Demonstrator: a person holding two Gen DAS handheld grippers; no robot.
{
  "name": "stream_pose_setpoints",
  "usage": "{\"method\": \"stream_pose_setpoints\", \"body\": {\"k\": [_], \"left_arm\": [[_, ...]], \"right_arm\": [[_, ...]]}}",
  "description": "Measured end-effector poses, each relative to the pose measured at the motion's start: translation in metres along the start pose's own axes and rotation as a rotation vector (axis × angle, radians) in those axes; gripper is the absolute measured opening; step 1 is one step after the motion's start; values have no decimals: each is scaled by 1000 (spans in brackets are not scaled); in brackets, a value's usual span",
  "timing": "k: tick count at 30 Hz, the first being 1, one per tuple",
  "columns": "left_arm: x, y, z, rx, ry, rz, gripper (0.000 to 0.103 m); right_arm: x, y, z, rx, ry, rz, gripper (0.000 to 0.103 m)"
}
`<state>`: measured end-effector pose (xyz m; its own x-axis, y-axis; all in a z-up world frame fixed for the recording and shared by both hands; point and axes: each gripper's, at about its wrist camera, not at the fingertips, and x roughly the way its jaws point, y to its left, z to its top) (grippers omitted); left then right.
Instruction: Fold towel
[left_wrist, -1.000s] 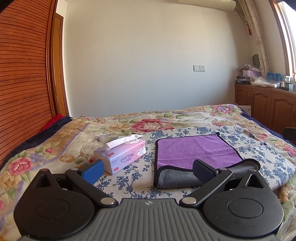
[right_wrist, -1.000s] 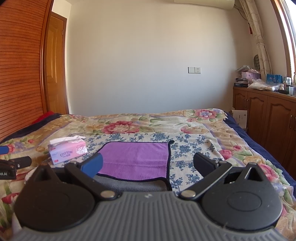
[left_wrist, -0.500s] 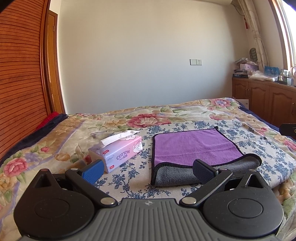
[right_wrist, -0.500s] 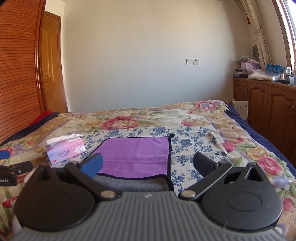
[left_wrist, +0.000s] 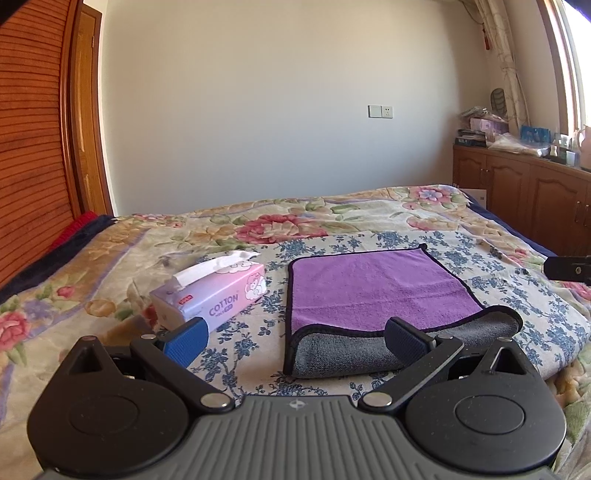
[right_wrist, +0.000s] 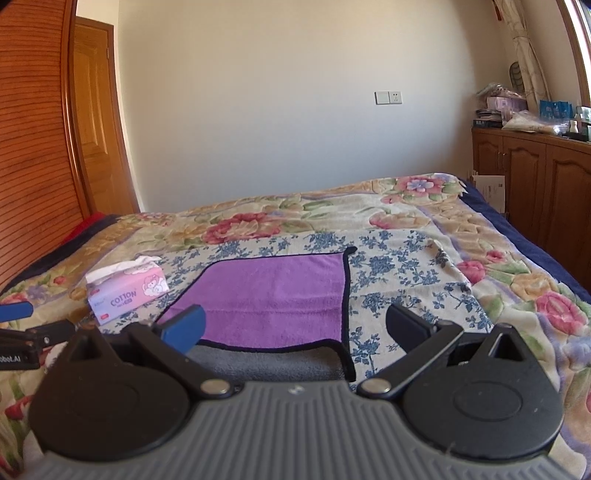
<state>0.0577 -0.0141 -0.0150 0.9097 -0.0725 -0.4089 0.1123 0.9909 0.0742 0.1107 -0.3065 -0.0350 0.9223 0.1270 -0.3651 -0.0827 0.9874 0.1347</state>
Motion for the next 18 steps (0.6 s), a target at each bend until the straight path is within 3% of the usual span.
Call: {"method": "stream_pose_setpoints", "body": {"k": [18], "left_arm": [[43,-2,3,-14,65,-76,103]], "right_arm": [[42,2,3,-36,86,63,103]]}}
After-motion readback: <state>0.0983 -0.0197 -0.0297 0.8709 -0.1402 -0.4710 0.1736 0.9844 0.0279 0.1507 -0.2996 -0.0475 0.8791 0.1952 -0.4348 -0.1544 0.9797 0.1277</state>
